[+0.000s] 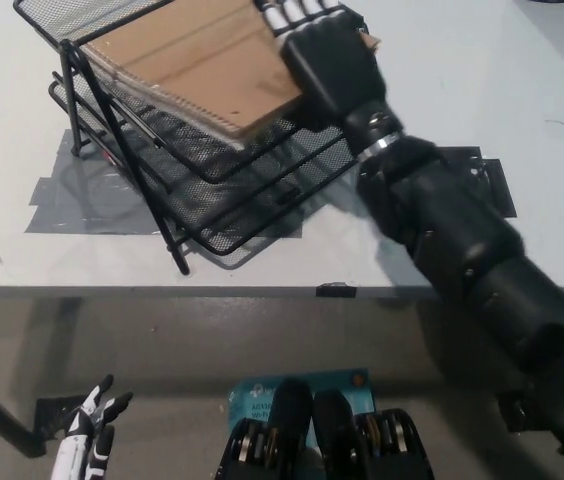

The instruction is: A person hands a notebook to the robot and the robot grabs it with its right hand and places it in the file tray kept in the centre of the desk infront of it.

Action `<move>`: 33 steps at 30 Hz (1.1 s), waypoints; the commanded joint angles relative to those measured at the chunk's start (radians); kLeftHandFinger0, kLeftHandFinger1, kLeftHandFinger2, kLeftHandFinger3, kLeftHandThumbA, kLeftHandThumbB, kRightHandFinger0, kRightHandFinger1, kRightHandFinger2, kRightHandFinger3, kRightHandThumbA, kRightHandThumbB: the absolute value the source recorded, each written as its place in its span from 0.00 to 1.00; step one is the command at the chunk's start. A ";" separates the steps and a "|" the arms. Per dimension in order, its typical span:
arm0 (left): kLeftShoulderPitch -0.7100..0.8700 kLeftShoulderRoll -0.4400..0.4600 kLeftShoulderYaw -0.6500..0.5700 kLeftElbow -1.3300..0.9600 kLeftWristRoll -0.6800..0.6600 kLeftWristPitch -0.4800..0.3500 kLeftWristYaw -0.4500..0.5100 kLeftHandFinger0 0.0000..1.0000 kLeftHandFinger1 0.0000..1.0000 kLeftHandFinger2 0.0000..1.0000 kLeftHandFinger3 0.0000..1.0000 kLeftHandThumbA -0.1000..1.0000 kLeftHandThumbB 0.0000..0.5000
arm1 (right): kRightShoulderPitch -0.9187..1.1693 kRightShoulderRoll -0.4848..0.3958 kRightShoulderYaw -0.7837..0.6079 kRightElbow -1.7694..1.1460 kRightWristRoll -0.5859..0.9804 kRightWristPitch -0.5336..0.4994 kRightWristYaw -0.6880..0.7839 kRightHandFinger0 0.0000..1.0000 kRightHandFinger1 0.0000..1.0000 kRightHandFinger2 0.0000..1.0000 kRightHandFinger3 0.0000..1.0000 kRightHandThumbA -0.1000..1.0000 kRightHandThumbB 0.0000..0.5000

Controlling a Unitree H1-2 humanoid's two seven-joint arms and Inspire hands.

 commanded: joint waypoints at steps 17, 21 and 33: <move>-0.077 0.033 0.012 -0.030 -0.015 -0.042 -0.023 0.90 0.79 0.75 0.88 1.00 0.53 | -0.595 -0.871 0.010 -1.088 1.240 0.560 1.523 1.00 1.00 1.00 1.00 0.63 1.00; -0.084 0.028 0.013 -0.029 -0.021 -0.042 -0.026 0.89 0.79 0.74 0.88 1.00 0.55 | -0.585 -0.893 0.025 -1.125 1.251 0.560 1.507 1.00 1.00 1.00 1.00 0.61 1.00; -0.106 0.030 0.016 -0.029 -0.033 -0.039 -0.037 0.89 0.77 0.70 0.88 1.00 0.55 | -0.542 -0.975 0.007 -1.208 1.147 0.560 1.550 1.00 1.00 1.00 1.00 0.55 1.00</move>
